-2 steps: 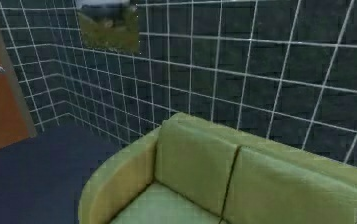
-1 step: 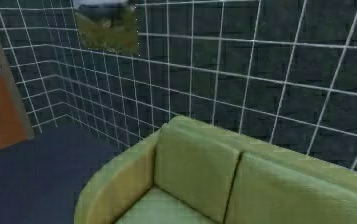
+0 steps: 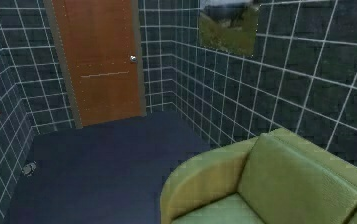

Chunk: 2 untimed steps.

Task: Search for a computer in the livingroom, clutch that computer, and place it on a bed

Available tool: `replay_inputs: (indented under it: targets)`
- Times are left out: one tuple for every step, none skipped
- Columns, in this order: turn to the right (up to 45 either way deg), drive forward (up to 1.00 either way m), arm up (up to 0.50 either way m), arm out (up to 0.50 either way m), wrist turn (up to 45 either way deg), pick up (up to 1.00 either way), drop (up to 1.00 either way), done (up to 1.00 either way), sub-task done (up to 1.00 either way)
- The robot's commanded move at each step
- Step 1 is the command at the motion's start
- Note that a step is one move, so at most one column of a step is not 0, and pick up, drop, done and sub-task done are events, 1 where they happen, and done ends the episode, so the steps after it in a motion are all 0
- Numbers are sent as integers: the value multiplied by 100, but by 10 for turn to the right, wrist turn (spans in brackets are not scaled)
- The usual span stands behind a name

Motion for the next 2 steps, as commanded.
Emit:
replay_inputs:
  targets:
    - [0,0,42,0,0,0,0,0,0]
    - [0,0,0,14,0,0,0,0,0]
